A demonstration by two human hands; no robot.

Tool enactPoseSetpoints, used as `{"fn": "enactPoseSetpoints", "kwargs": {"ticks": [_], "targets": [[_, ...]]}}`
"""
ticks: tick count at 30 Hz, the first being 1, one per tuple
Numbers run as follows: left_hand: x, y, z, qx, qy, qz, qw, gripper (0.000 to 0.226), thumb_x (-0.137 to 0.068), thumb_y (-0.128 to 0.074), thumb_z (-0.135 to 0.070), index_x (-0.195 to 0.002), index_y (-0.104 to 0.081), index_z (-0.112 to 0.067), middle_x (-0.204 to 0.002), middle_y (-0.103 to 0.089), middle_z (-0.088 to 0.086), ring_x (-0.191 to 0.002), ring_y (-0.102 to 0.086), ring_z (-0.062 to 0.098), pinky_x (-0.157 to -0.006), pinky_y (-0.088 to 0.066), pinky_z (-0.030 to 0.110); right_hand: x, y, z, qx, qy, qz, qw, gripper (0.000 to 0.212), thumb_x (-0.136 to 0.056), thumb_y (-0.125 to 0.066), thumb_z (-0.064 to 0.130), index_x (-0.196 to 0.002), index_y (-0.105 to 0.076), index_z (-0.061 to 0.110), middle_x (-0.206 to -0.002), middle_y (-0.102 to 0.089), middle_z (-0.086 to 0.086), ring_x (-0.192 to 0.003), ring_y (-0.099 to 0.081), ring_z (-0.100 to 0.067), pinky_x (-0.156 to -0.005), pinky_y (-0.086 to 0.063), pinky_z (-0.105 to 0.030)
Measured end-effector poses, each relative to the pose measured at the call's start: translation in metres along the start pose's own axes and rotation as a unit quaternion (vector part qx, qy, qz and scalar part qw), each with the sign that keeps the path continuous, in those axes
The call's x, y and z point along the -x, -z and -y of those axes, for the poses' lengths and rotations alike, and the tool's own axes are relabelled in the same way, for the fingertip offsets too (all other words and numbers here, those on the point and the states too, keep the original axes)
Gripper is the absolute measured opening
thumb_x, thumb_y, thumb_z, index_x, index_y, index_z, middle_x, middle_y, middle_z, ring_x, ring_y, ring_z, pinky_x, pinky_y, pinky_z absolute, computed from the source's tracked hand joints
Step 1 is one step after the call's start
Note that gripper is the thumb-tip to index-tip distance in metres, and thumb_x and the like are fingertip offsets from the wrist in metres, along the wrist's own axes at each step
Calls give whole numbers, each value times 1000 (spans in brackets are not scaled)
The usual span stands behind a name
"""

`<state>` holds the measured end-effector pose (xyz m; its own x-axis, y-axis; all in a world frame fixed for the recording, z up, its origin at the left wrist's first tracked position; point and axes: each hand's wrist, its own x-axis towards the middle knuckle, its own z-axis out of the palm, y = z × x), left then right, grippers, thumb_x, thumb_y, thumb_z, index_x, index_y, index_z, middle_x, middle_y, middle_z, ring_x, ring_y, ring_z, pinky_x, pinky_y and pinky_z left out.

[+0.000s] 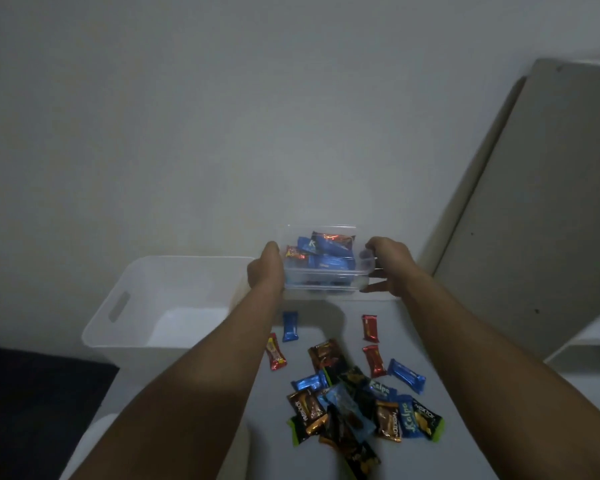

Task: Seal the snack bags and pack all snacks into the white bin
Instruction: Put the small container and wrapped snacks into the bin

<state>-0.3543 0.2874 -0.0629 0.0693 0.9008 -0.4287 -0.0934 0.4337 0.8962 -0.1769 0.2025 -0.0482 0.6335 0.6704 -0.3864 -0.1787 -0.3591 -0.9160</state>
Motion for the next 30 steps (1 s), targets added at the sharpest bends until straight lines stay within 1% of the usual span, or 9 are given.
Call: {"fn": "enactPoseSetpoints", "kwargs": {"ticks": [3, 8, 12, 17, 20, 22, 25, 27, 30], "targets": [[-3, 31, -16, 1, -12, -15, 1000, 27, -68, -51, -35, -79, -56, -11, -85, -63, 10, -83, -65, 31, -82, -56, 44, 14, -28, 10, 9, 10, 26, 1000, 22, -86, -50, 18, -101, -60, 4, -93, -62, -18, -81, -64, -34, -69, -59, -46], [-13, 84, -38, 20, -25, -37, 999, 19, -76, -52, -30, -79, -55, -11, -80, -59, 8, -70, -59, 25, -69, -51, 36, 30, -83, 19, 16, 20, 62, 998, 24, -85, -51, 17, -102, -60, 3, -91, -62, -18, -78, -64, -34, -66, -59, -45], [-33, 129, -49, 13, -24, -50, 998, 35, -73, -51, -30, -97, -61, -7, -87, -64, 9, -73, -62, 25, -70, -52, 36, 35, -129, 20, 31, 24, 92, 995, 25, -87, -52, 19, -105, -61, 3, -89, -63, -17, -76, -64, -32, -64, -59, -43], [-62, 183, -59, 12, -21, -68, 997, 32, -78, -51, -26, -102, -60, -7, -90, -61, 9, -69, -58, 23, -65, -49, 31, 35, -186, 15, 49, 24, 136, 989, 21, -89, -53, 19, -102, -60, 3, -86, -61, -17, -74, -62, -31, -64, -57, -39], [-84, 210, -60, 0, -8, -83, 997, 28, -81, -48, -23, -100, -61, -7, -90, -60, 9, -66, -56, 24, -63, -47, 29, 33, -219, 9, 72, 15, 159, 985, 27, -89, -53, 19, -108, -58, 1, -89, -60, -18, -77, -62, -32, -70, -59, -45], [-98, 225, -58, -18, 5, -90, 996, 27, -83, -48, -22, -99, -63, -6, -91, -61, 10, -67, -56, 24, -65, -48, 30, 31, -236, 3, 99, -4, 171, 980, 31, -88, -54, 19, -113, -56, 1, -97, -62, -22, -86, -65, -36, -78, -59, -50], [-117, 241, -56, -49, 21, -94, 994, 20, -85, -49, -15, -91, -65, -5, -84, -58, 12, -62, -51, 24, -66, -45, 32, 31, -254, -7, 131, -49, 190, 972, 20, -85, -57, 18, -100, -54, 5, -111, -62, -29, -96, -67, -42, -89, -54, -55], [-129, 247, -54, -71, 40, -89, 993, 19, -83, -51, -9, -94, -65, -3, -87, -57, 15, -60, -49, 25, -62, -44, 32, 26, -262, -14, 135, -74, 195, 969, 23, -83, -58, 16, -102, -55, 3, -114, -62, -31, -96, -67, -44, -90, -54, -57], [-145, 250, -45, -93, 78, -71, 990, 30, -86, -49, -8, -110, -63, 1, -91, -56, 16, -63, -50, 27, -58, -45, 30, 17, -272, -23, 152, -78, 183, 968, 29, -88, -52, 13, -114, -55, 0, -112, -63, -28, -97, -67, -45, -84, -56, -60]]}}
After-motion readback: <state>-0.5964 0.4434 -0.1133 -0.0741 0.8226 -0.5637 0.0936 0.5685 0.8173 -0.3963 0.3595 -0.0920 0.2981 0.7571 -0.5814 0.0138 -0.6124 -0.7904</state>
